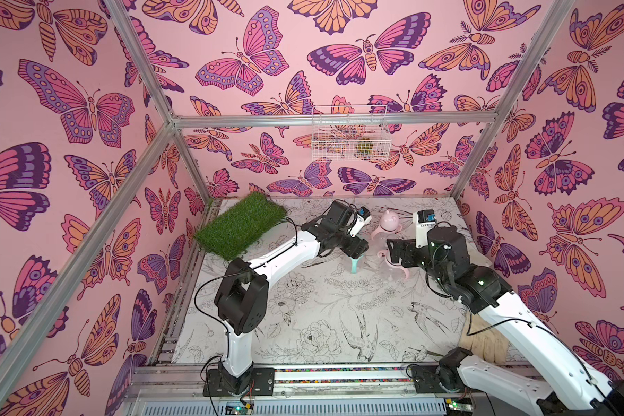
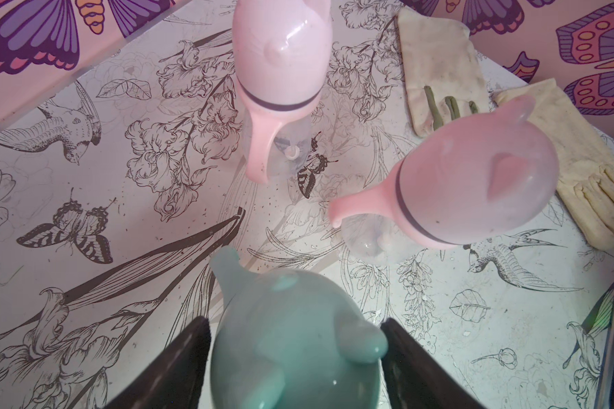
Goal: Assemble the baby bottles
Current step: Close the lid on the baby bottle.
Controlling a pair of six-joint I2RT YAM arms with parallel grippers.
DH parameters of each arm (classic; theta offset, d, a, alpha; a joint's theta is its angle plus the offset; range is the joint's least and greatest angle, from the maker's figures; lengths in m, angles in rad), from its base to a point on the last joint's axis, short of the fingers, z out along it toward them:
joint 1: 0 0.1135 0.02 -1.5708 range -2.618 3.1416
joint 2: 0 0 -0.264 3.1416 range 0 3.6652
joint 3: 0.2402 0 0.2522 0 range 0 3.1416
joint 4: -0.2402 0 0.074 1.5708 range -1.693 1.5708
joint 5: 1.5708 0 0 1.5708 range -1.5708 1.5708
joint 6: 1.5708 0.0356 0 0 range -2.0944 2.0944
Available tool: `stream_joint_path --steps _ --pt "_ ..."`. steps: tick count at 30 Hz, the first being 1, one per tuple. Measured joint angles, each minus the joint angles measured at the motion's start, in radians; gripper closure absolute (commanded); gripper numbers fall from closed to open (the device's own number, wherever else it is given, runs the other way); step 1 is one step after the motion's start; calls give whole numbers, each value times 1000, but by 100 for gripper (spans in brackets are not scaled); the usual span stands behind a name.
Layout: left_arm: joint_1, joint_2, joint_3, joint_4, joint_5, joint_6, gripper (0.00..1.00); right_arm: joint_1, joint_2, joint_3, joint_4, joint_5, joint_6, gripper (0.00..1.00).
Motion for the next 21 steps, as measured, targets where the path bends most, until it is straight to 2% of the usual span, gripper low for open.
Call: stream_joint_path --steps 16,21 --pt "2 -24 -2 14 26 -24 1 -6 21 0 15 -18 0 5" --pt "13 -73 -23 62 55 -56 0 -10 40 0 24 -31 0 5"
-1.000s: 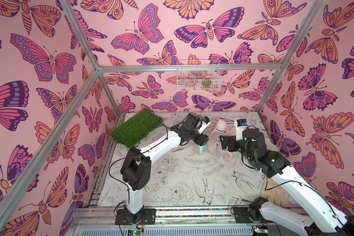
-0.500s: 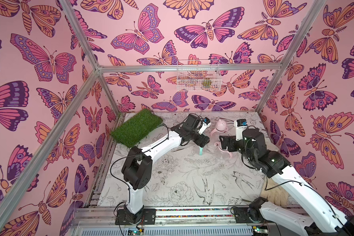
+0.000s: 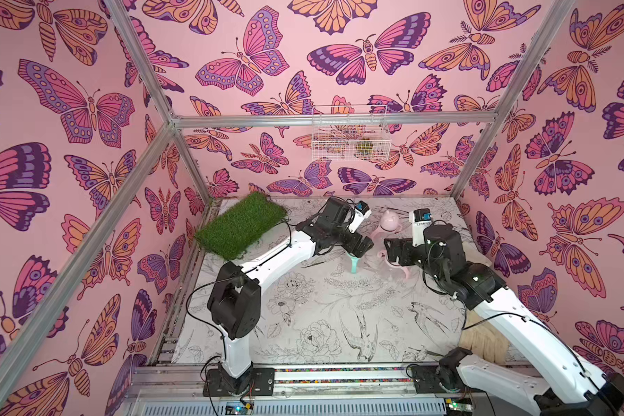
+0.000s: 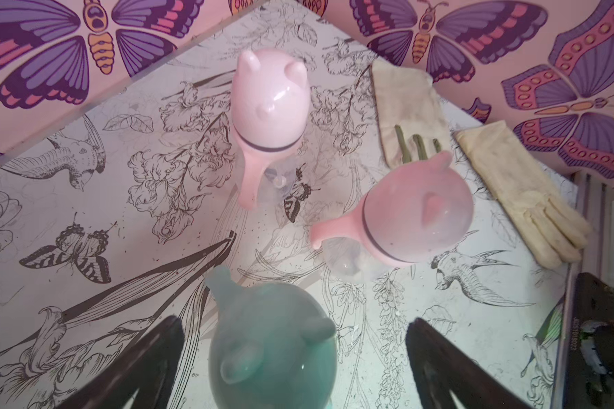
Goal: Assemble the baby bottles
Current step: Close the lid on the baby bottle.
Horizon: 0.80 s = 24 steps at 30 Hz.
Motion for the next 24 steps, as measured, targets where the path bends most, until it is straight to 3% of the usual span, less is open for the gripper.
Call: stream_joint_path --steps 9,18,24 --pt "42 -110 -98 134 11 -89 4 -8 60 0 54 -39 -1 11" --pt "56 -134 -166 216 -82 -116 9 -8 241 2 172 -69 31 30" --pt "56 -103 -169 260 -92 -121 13 -8 294 2 249 -70 91 38"
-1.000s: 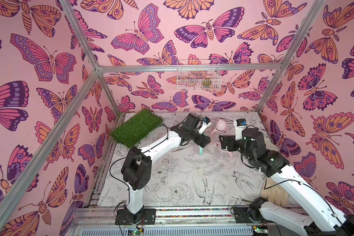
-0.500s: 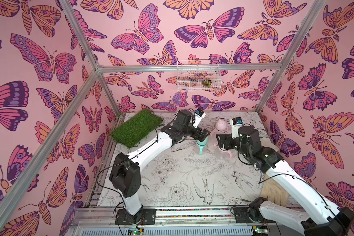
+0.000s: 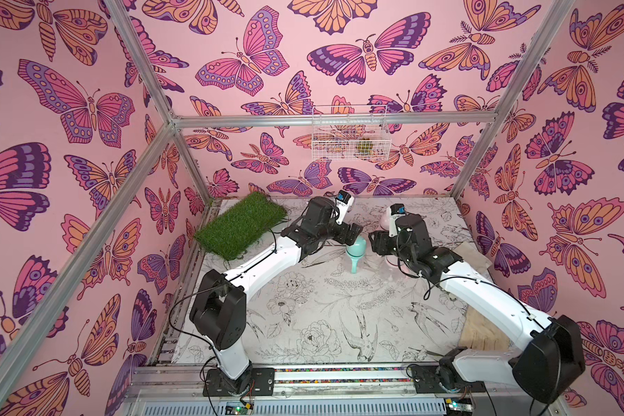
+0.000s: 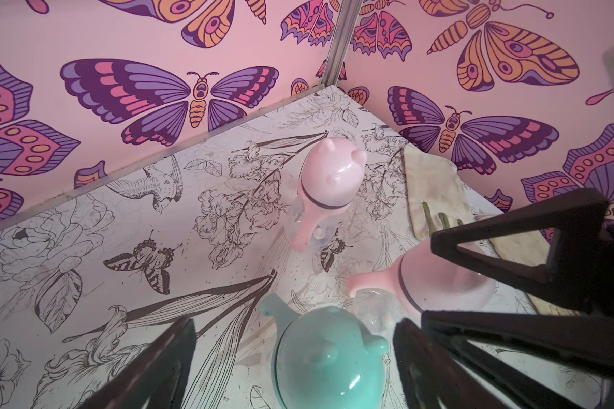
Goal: Assemble the baby bottles
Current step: Close the lid on the baby bottle.
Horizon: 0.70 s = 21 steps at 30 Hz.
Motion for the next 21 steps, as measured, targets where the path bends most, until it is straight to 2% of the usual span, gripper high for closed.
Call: stream_joint_path --steps 7,21 --pt "0 35 -15 30 -2 -2 15 1 31 0 43 12 37 43" --pt "0 53 -51 54 -24 -3 16 52 120 10 72 54 56 44"
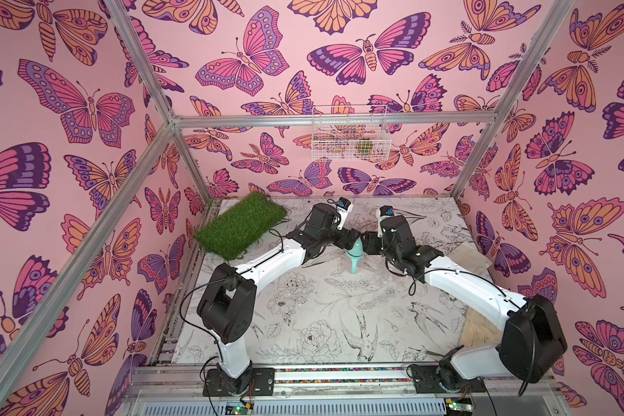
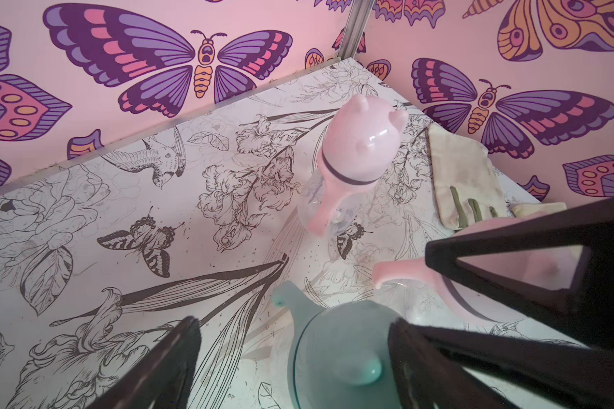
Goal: Assemble the baby bottles
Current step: Close the lid on the baby bottle.
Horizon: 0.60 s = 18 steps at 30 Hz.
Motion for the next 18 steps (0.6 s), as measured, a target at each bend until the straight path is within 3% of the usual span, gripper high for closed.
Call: stream_joint_path --steps 18 --pt "-3 7 -92 182 2 -41 33 31 24 8 15 80 16 46"
